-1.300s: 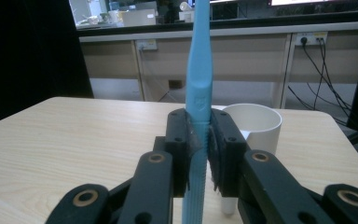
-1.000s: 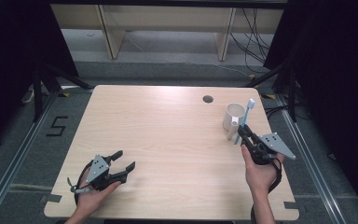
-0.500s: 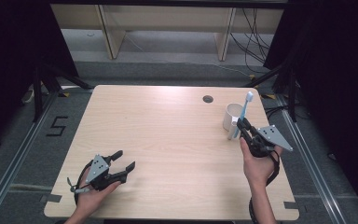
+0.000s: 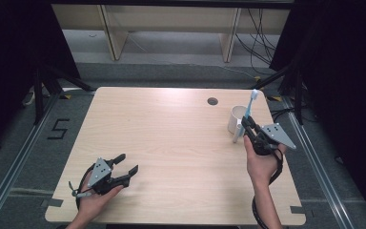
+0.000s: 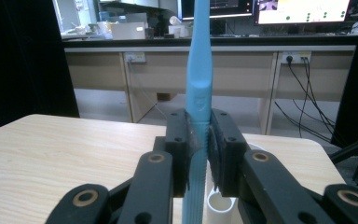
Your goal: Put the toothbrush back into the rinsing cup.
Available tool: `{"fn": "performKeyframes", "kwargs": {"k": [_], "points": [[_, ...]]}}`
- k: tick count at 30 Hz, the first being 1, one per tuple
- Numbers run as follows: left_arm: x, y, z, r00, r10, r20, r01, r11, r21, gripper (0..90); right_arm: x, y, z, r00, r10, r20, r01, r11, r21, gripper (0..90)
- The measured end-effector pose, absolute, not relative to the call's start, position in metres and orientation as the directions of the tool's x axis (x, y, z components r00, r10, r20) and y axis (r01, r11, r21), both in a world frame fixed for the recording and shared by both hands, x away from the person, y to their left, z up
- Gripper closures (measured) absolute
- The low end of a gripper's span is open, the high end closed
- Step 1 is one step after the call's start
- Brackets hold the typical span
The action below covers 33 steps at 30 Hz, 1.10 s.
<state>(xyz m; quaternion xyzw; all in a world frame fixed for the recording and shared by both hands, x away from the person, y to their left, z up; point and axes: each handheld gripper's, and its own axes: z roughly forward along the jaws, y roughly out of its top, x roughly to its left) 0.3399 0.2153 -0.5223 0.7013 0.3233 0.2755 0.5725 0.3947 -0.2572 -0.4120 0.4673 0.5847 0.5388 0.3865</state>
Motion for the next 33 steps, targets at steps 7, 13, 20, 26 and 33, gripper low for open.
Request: {"fn": "performKeyframes", "kwargs": {"k": [7,13,20,26,33], "points": [[0.340,0.215,-0.522,0.640,0.768,0.017,0.136,-0.136,0.981,31.1,0.400,-0.253,-0.409,-0.251,0.965,0.069,0.124,-0.039,0.991,79.3],[0.340,0.215,-0.522,0.640,0.768,0.018,0.137,-0.136,0.981,31.2,0.408,-0.252,-0.408,-0.239,0.969,0.061,0.118,-0.034,0.992,79.3],[0.340,0.215,-0.522,0.642,0.767,0.013,0.139,-0.132,0.981,31.2,0.415,-0.252,-0.404,-0.230,0.972,0.056,0.113,-0.031,0.993,79.3],[0.340,0.215,-0.522,0.641,0.768,0.018,0.137,-0.137,0.981,31.2,0.422,-0.253,-0.404,-0.214,0.975,0.053,0.106,-0.031,0.994,79.3],[0.342,0.214,-0.523,0.649,0.761,0.020,0.119,-0.127,0.985,31.2,0.428,-0.254,-0.404,-0.205,0.978,0.033,0.108,-0.011,0.994,79.3]]}}
